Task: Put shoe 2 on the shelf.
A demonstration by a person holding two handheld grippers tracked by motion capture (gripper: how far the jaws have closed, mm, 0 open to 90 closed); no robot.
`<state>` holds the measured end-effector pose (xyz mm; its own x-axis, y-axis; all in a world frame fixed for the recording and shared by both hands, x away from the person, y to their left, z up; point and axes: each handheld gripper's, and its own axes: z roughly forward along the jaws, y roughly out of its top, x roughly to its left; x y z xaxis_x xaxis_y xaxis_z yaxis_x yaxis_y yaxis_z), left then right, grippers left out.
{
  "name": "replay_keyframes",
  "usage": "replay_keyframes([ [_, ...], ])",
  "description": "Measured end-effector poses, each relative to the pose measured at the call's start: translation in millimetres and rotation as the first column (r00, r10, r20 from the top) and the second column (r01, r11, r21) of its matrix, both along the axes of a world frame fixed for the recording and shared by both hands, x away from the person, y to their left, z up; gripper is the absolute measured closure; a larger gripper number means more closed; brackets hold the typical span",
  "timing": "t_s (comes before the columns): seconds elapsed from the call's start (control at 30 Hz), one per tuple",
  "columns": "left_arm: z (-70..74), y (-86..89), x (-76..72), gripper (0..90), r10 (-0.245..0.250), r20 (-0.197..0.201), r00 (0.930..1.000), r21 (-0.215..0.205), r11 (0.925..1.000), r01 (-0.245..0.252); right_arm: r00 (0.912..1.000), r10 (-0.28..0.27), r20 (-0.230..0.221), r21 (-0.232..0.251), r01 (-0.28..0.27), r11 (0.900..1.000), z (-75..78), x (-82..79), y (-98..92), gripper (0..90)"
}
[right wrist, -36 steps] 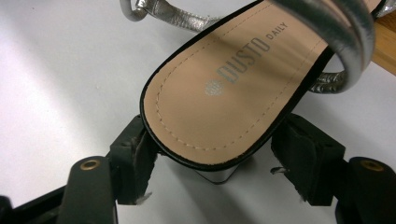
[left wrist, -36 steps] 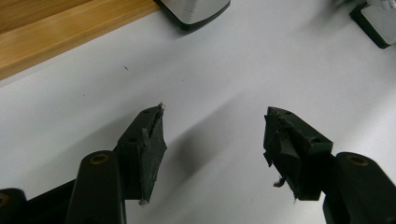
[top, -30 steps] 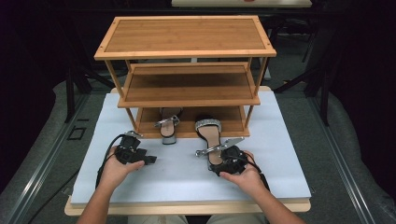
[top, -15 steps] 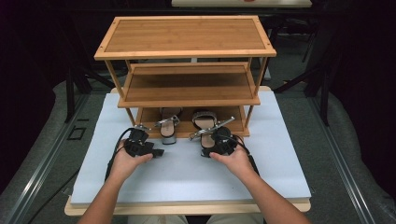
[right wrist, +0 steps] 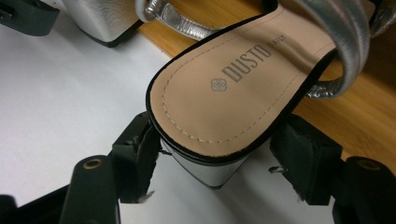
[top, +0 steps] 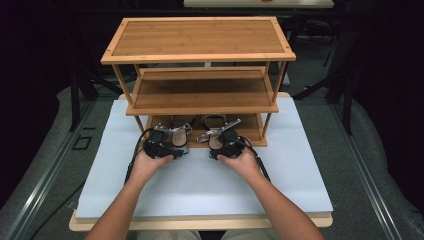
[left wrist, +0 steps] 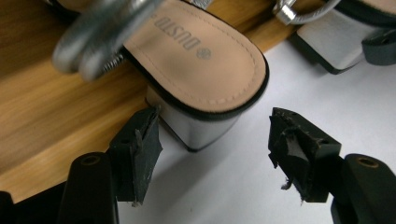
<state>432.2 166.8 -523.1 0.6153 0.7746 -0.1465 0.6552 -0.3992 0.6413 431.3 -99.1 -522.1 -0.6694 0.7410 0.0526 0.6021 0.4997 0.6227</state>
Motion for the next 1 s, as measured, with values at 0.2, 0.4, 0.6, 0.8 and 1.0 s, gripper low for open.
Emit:
replay_keyframes([
  [0.2,-2.3,-3.5,6.7,34.0,0.003,-0.003,1.0,0.003,1.0,-0.003,0.9998,0.013,0.013,-0.002,-0.013,1.0,-1.6,6.2,3.5,33.1],
  [0.4,-3.2,-6.4,10.3,36.7,0.006,0.005,1.0,0.027,0.9996,-0.006,0.9994,0.012,0.031,-0.006,-0.012,1.0,-2.9,12.2,11.9,33.0],
  [0.6,-2.9,-17.0,9.8,40.2,-0.036,-0.003,0.9994,0.007,0.9993,0.036,0.9993,-0.03,0.023,0.037,0.029,0.999,-3.6,15.3,20.6,32.9],
  [0.8,-3.3,-17.0,11.0,40.3,-0.03,-0.014,0.9994,-0.008,0.9995,0.03,0.999,-0.038,0.021,0.036,0.038,0.999,-6.6,14.9,22.2,32.6],
  [1.0,-1.2,-14.9,7.6,40.6,-0.023,-0.014,0.9996,-0.032,0.9993,0.022,0.9992,-0.031,0.026,0.025,0.031,0.999,-5.0,10.9,20.8,30.9],
])
